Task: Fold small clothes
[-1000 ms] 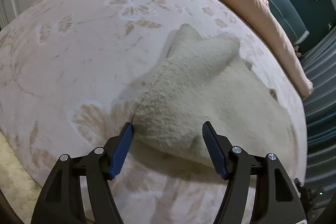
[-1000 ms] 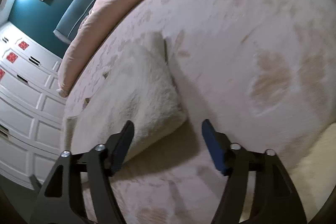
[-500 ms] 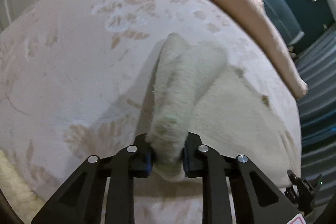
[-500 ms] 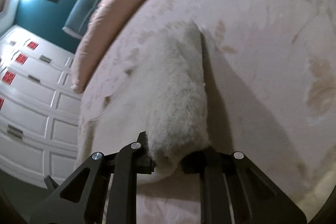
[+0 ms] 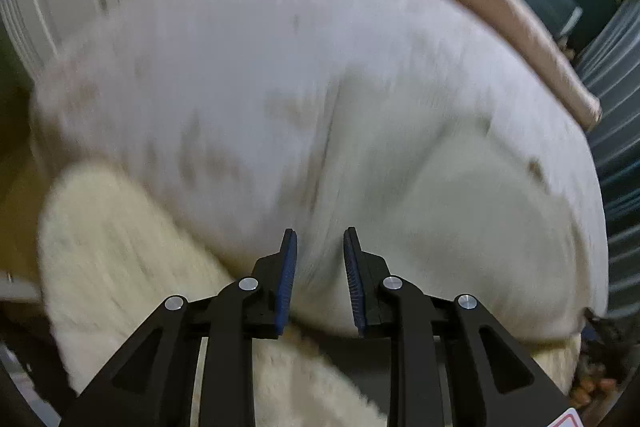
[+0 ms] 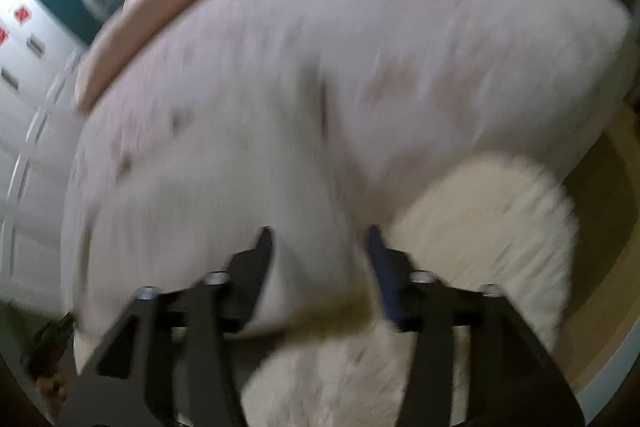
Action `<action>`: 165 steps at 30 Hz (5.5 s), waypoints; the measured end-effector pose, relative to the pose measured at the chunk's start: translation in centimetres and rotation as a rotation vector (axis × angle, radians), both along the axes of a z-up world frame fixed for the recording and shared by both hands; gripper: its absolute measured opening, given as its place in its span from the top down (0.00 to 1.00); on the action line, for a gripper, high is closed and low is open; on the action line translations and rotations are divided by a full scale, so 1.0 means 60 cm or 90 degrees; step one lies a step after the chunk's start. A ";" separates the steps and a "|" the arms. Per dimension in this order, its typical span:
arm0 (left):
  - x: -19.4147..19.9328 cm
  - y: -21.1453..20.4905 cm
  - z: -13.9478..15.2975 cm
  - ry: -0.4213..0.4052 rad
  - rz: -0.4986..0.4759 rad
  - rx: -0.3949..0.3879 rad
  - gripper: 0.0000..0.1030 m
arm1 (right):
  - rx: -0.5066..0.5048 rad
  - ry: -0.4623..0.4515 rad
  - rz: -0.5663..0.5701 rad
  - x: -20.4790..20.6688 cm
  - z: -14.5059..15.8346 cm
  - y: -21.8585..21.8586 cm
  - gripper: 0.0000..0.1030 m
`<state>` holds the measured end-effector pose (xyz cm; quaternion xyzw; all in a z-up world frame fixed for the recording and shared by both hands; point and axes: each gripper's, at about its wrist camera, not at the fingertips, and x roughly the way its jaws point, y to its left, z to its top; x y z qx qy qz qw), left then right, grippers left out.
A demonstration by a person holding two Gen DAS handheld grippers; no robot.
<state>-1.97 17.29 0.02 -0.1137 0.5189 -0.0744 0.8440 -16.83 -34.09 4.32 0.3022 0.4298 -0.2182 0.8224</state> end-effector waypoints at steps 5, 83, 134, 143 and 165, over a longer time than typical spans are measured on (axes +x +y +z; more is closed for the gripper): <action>0.095 -0.035 0.044 -0.072 -0.016 -0.033 0.45 | -0.072 -0.089 0.045 0.090 0.047 -0.028 0.27; 0.203 -0.212 -0.058 -0.001 -0.117 0.033 0.40 | -0.094 -0.018 0.108 0.223 -0.038 -0.039 0.32; 0.054 -0.231 -0.080 0.035 -0.191 0.117 0.83 | -0.104 0.008 0.111 0.154 -0.028 0.008 0.58; 0.059 -0.228 -0.082 0.049 -0.176 0.101 0.82 | -0.096 0.051 0.067 0.191 -0.074 -0.080 0.72; 0.051 -0.237 -0.085 0.033 -0.175 0.128 0.82 | -0.061 0.023 0.298 0.214 -0.018 0.181 0.67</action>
